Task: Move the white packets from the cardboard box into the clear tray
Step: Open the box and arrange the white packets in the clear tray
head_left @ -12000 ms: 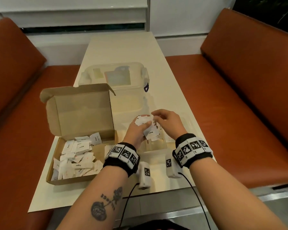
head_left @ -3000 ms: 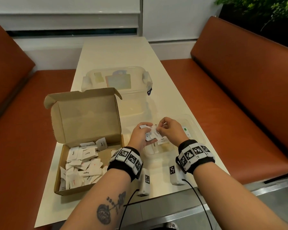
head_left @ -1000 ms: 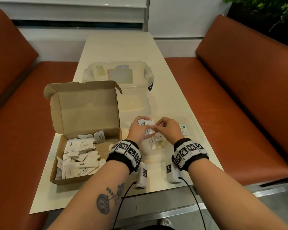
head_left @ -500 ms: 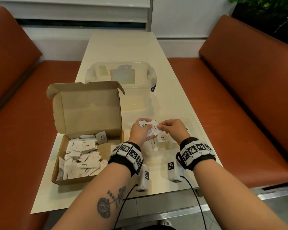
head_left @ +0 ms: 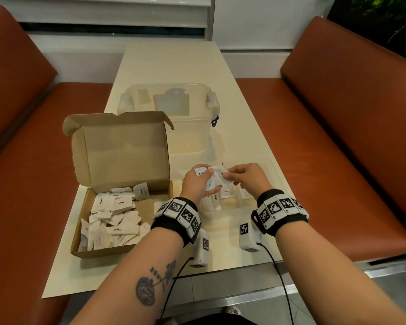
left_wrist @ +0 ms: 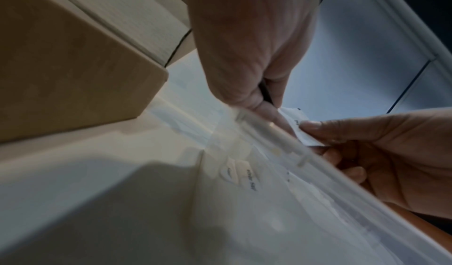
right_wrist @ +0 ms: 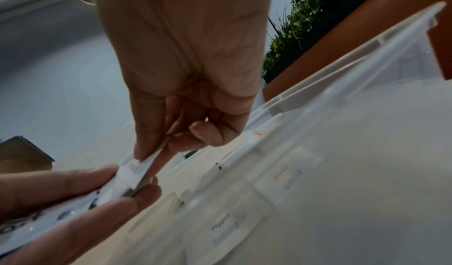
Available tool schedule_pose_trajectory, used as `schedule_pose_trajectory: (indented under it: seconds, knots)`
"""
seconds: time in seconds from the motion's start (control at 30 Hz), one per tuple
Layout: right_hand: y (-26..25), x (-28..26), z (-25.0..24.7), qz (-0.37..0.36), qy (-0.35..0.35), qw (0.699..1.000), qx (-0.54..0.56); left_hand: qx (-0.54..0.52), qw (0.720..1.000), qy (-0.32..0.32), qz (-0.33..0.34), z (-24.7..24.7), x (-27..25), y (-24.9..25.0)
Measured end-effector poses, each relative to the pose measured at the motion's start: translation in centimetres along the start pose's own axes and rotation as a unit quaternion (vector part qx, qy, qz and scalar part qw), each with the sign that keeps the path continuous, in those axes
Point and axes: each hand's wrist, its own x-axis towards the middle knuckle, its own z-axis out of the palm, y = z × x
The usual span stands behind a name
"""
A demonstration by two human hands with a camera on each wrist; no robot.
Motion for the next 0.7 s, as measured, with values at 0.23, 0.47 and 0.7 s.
schedule_pose_trajectory:
  seconds: [0.23,0.47,0.7]
  knots:
    - [0.1,0.2,-1.7,-0.008,0.062,0.997,-0.033,-0.047,0.999,0.002,-0.013,0.2,-0.3,0.2]
    - [0.9,-0.2,-0.8,-0.018,-0.046,0.965,-0.257,-0.053,0.998,0.014,0.008,0.3,-0.2,-0.1]
    - [1.1,0.5,1.1,-0.048,-0.090,0.921,-0.377,-0.063,0.998,0.012,0.002,0.2,-0.2,-0.3]
